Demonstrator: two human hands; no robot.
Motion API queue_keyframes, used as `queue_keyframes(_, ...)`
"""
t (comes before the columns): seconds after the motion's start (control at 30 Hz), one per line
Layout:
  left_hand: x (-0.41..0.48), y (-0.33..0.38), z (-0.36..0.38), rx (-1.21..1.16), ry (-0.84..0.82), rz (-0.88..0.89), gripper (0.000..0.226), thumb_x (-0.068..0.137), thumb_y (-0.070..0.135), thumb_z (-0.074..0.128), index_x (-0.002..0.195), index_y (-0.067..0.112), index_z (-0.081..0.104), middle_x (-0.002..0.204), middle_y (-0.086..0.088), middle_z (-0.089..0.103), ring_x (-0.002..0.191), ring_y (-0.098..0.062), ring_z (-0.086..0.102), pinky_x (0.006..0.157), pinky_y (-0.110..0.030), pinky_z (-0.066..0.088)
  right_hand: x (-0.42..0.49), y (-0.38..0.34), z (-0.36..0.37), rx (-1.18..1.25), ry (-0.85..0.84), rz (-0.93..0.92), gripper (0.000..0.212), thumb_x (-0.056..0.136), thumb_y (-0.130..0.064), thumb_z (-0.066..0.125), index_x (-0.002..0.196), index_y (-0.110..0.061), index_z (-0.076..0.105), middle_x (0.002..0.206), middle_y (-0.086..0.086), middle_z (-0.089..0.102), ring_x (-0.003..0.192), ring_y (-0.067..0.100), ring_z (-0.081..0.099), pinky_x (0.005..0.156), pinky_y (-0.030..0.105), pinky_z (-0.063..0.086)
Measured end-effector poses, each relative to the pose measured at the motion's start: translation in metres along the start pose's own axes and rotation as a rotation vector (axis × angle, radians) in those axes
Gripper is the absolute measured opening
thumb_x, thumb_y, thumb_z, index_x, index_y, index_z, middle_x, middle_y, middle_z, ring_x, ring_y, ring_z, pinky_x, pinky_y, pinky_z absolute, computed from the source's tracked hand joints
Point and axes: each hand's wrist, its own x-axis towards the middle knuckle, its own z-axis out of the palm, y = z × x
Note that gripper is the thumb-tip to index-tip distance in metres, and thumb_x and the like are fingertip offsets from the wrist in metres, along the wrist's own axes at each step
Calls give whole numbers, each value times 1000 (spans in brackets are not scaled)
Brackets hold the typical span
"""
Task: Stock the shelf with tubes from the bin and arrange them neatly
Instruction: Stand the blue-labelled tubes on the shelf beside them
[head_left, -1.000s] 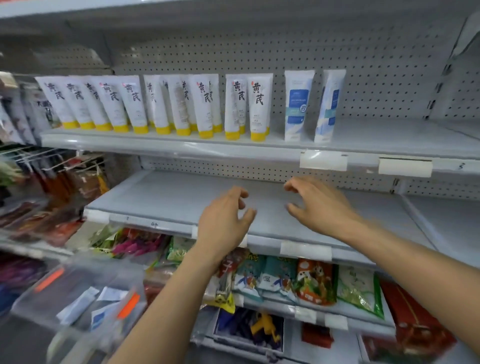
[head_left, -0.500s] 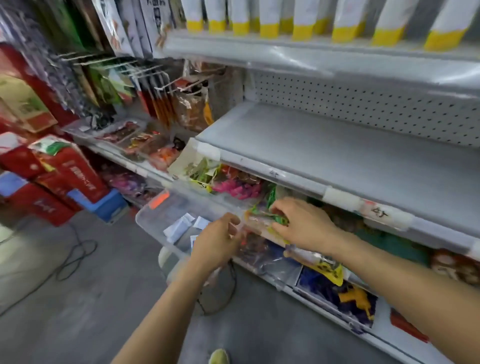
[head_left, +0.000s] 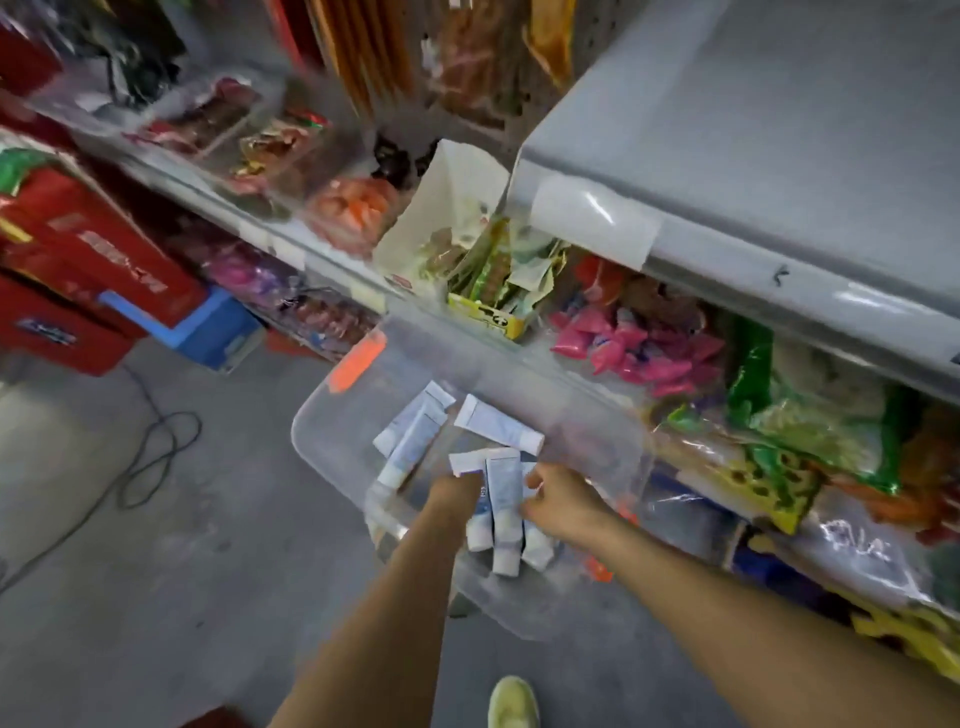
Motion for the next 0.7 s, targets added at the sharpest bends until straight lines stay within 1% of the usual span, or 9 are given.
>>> queue_keyframes(0.1, 55, -10, 10, -39, -40, -115, 33, 97, 9, 51, 126, -5, 53, 134, -19, 54, 125, -35, 52, 94, -36, 47, 41, 6, 41, -85, -67, 59, 50, 86, -24, 60, 131, -9, 45, 133, 13, 52, 124, 29, 51, 95, 32, 44)
queue_keyframes(0.17, 83, -10, 20, -79, -66, -177, 13, 99, 6, 47, 102, -1, 57, 110, -15, 57, 109, -35, 59, 83, -34, 51, 61, 9, 65, -150, -51, 86, 57, 86, -28, 61, 135, -10, 38, 135, 13, 46, 127, 32, 46, 96, 38, 44)
queue_keyframes(0.27, 118, -21, 31, -118, -106, -217, 18, 97, 16, 48, 83, 8, 54, 95, -12, 55, 88, -30, 59, 72, -35, 49, 79, 6, 88, -321, 39, 112, 66, 82, -38, 67, 133, -13, 34, 131, 11, 43, 123, 30, 44, 91, 40, 45)
queue_keyframes(0.3, 132, -27, 34, -106, -128, -216, 18, 95, 23, 48, 83, 12, 56, 101, -9, 58, 91, -28, 58, 77, -37, 51, 85, 4, 93, -356, 59, 123, 71, 81, -39, 69, 135, -14, 32, 132, 11, 43, 122, 29, 46, 90, 39, 45)
queue_keyframes(0.37, 151, -39, 38, -76, -127, -213, 29, 89, 31, 48, 106, 11, 62, 118, -4, 60, 102, -25, 60, 88, -38, 52, 96, 4, 101, -361, 88, 152, 72, 84, -34, 69, 139, -14, 27, 133, 13, 42, 119, 30, 49, 91, 38, 47)
queue_keyframes(0.47, 142, -29, 43, -49, -109, -207, 43, 98, 25, 46, 133, 2, 52, 133, -14, 57, 119, -29, 58, 97, -39, 50, 104, 2, 98, -286, 78, 214, 66, 88, -20, 64, 141, -9, 26, 132, 17, 43, 117, 35, 53, 92, 42, 49)
queue_keyframes(0.53, 121, -17, 40, 9, -88, -206, 44, 102, 24, 41, 137, -2, 46, 136, -18, 53, 121, -31, 54, 102, -36, 43, 104, 0, 85, -169, 52, 271, 64, 91, -18, 60, 142, -4, 25, 136, 19, 45, 121, 37, 52, 96, 43, 45)
queue_keyframes(0.63, 93, -10, 37, 16, -136, -203, 42, 103, 23, 40, 135, -2, 49, 126, -21, 56, 108, -29, 56, 87, -34, 45, 100, 0, 71, -27, -20, 311, 53, 95, -27, 54, 138, -2, 36, 137, 18, 51, 122, 36, 53, 97, 39, 43)
queue_keyframes(0.7, 86, -20, 38, 4, -162, -168, 44, 96, 35, 49, 126, 5, 60, 127, -17, 61, 113, -31, 59, 95, -32, 46, 91, 1, 70, -37, -58, 297, 48, 95, -33, 49, 136, -7, 44, 136, 17, 53, 120, 35, 55, 95, 39, 45)
